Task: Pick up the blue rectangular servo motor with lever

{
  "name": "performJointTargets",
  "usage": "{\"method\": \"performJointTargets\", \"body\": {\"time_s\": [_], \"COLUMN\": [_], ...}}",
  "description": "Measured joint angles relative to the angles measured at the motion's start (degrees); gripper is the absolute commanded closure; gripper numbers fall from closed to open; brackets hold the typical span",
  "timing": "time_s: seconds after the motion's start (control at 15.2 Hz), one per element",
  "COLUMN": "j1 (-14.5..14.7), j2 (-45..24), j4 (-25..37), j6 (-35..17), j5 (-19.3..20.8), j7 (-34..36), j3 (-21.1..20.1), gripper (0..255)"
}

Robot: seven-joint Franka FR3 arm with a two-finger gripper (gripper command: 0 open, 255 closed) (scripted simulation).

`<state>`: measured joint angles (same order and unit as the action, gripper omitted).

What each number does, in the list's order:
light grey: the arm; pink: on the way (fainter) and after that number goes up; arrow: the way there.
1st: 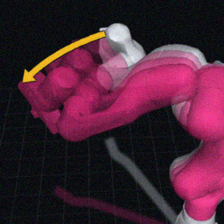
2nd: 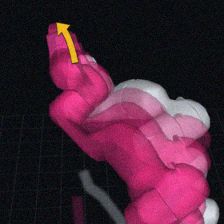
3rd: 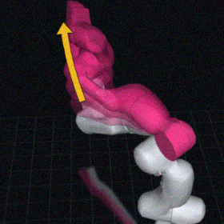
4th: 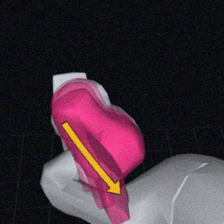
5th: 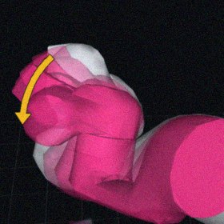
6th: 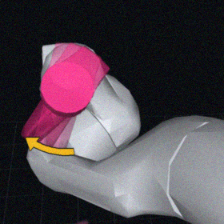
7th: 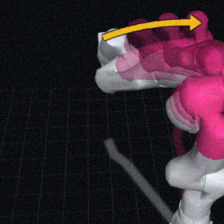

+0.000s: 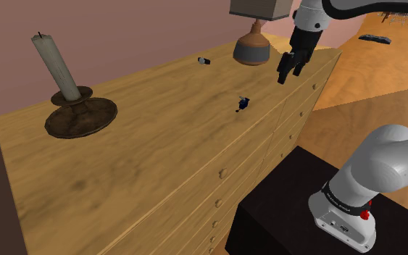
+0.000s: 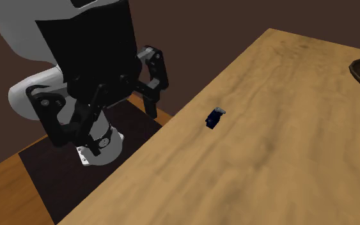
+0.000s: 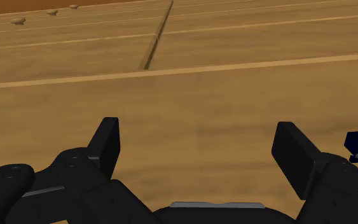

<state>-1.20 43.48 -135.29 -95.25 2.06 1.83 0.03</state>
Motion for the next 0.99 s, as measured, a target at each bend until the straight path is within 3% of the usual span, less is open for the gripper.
{"method": "performJointTargets", "body": {"time_s": [0.26, 0.99], "j1": [1.22, 7.01], "j2": [-1.99, -15.41], "j4": [0.66, 7.63], "j6": [-0.79, -5.28], "j5": [-1.54, -8.37], "j7": [1.28, 8.41], "j3": [-1.70, -10.90], "gripper": [0, 0]}}
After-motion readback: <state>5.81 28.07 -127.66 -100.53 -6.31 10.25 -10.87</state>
